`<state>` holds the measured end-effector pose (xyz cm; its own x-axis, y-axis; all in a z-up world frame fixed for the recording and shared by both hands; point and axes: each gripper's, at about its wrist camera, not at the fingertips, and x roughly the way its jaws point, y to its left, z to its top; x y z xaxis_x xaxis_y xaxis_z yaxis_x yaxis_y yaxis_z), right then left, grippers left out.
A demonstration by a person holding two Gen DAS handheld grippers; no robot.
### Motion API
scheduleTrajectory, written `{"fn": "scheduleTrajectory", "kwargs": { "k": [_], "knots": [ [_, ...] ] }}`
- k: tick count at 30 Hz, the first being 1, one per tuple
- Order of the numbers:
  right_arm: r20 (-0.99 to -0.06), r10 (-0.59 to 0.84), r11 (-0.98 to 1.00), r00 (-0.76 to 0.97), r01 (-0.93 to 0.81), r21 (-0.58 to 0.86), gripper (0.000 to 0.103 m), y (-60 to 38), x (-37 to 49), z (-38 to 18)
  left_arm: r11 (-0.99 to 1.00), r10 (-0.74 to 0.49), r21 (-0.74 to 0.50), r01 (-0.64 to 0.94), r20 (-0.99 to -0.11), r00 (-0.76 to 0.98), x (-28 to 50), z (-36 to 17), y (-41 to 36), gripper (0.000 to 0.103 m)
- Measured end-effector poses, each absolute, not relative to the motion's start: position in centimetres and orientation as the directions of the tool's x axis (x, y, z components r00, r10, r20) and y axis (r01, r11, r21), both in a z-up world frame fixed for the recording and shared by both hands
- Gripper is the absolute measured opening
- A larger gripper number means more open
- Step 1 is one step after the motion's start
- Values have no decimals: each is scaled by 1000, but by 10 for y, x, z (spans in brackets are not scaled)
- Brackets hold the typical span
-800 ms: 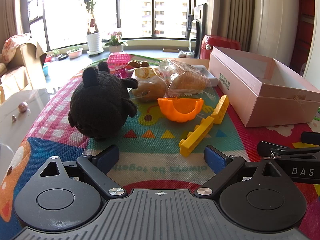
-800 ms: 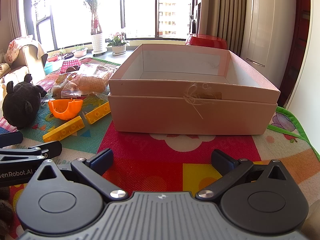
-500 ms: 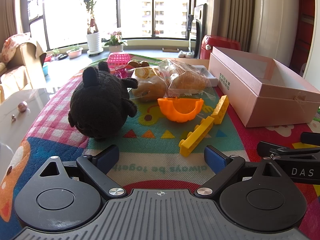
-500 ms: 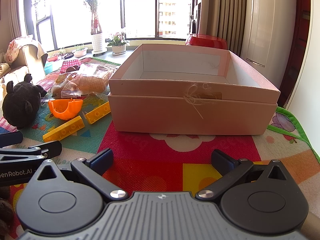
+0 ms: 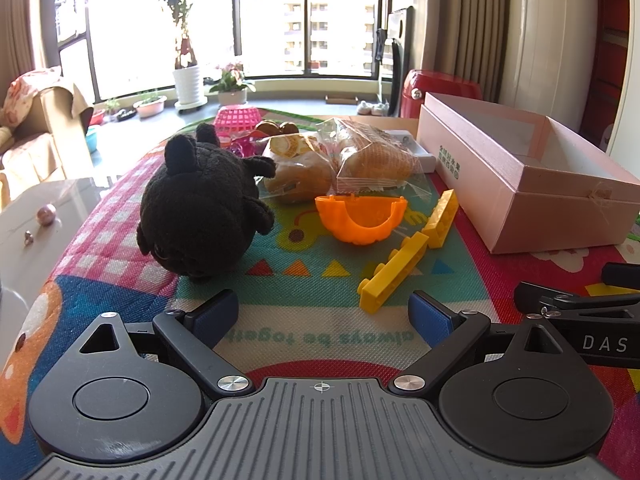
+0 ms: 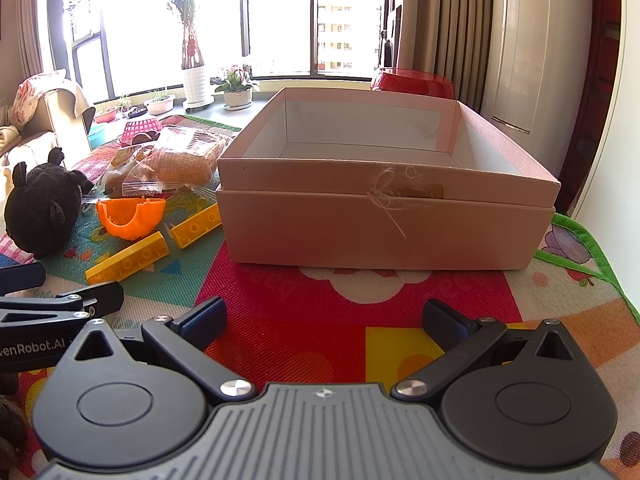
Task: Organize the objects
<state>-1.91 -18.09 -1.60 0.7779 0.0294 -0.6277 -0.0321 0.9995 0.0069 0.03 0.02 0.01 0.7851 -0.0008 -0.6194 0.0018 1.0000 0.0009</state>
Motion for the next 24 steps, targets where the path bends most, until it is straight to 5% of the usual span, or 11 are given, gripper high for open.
{"fn": "scheduleTrajectory", "kwargs": {
  "k": [24],
  "knots": [
    [-629, 33, 999, 776, -32, 13, 103, -182, -19, -15, 1000, -1, 1, 2, -619, 785, -2, -4, 2, 97]
  ]
}}
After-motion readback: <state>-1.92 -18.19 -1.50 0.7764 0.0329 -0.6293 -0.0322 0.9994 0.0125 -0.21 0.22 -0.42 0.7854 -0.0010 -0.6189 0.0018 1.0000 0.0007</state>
